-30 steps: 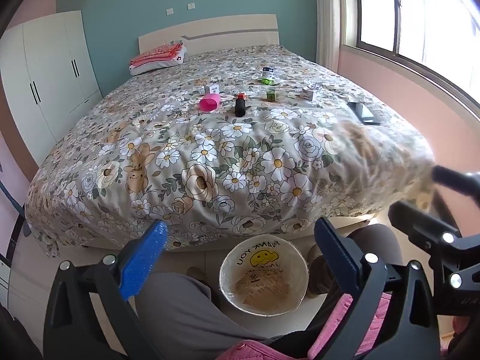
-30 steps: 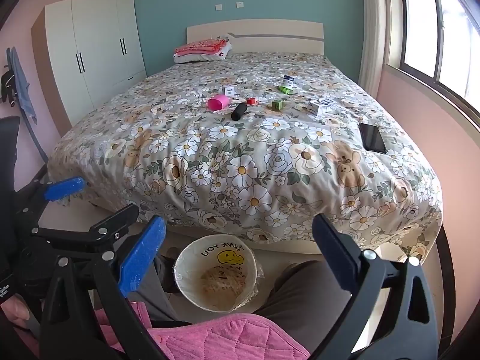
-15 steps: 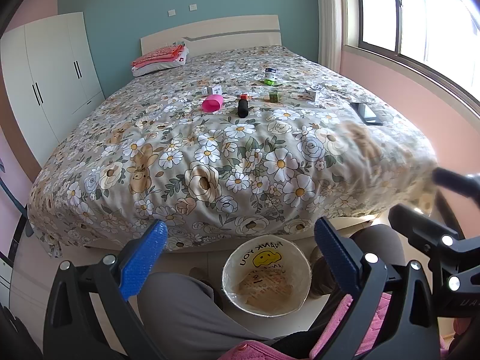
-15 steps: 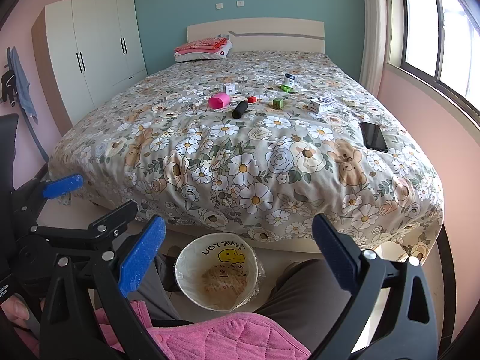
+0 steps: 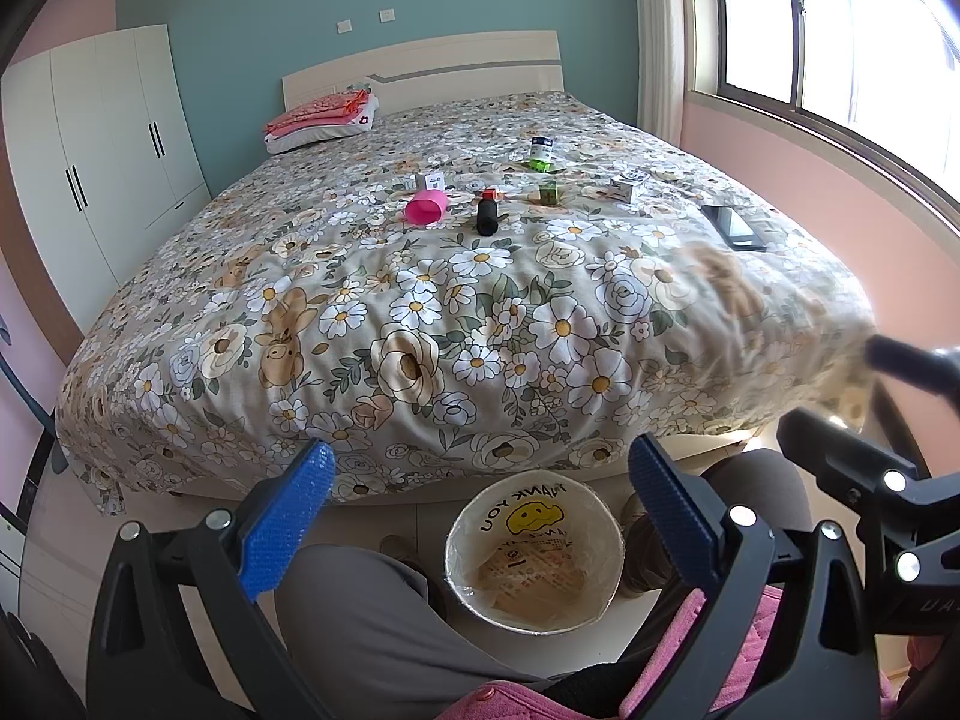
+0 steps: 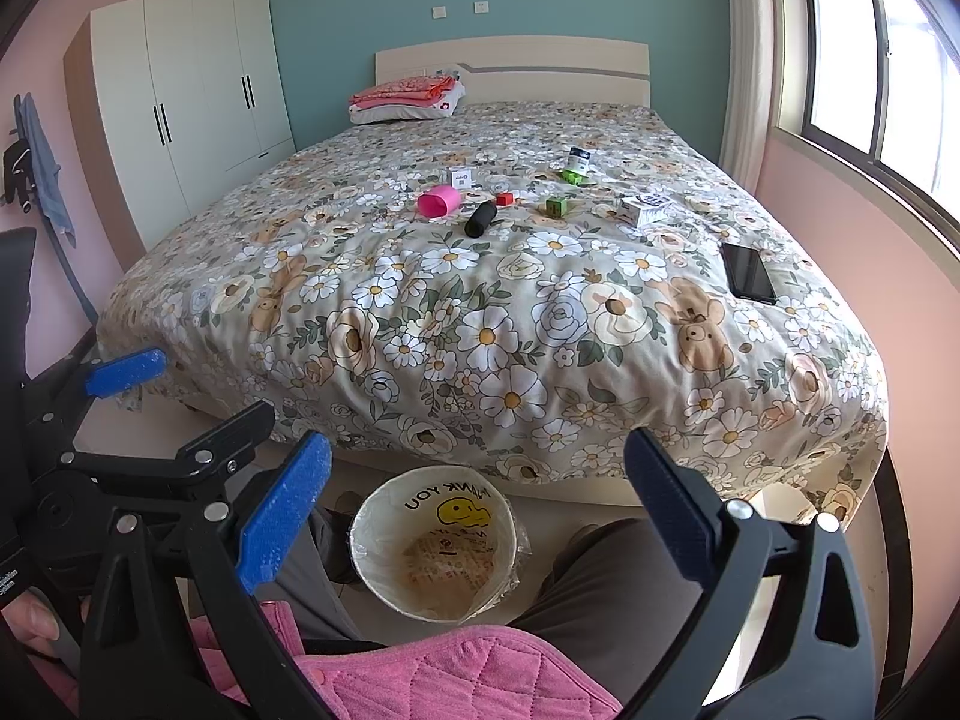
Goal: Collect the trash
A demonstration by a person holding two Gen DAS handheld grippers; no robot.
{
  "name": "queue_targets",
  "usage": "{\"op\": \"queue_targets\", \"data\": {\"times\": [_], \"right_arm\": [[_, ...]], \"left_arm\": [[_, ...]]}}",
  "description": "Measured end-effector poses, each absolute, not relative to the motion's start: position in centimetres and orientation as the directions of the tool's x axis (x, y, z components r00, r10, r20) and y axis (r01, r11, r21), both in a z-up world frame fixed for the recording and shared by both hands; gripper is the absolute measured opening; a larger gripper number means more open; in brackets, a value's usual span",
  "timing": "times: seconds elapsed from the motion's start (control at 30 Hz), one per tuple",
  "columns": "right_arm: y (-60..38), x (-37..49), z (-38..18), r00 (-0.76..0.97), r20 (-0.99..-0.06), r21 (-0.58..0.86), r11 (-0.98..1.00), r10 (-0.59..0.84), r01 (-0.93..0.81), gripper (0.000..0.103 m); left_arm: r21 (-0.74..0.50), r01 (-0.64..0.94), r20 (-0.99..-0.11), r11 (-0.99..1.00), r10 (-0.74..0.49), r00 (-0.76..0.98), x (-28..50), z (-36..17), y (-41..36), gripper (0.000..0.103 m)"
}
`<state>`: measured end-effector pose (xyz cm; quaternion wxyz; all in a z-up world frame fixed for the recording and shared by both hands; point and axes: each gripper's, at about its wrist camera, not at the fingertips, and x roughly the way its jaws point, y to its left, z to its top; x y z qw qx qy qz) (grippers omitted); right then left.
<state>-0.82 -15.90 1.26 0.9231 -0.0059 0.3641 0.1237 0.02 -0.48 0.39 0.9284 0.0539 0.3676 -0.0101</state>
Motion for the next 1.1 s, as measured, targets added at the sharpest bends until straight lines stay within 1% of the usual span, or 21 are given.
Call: {"op": "queue_targets", "data": {"times": [1.1], "right_arm": [[-16.21,-0.87,0.84,0.706,-0.674,0.082,0.971,0.219,-0.222,0.096]], "left_arm": [[0.098,0.059,-0.682,0.993,0.024,0.731,-0.09,0.35,-0.32,0.1]]}}
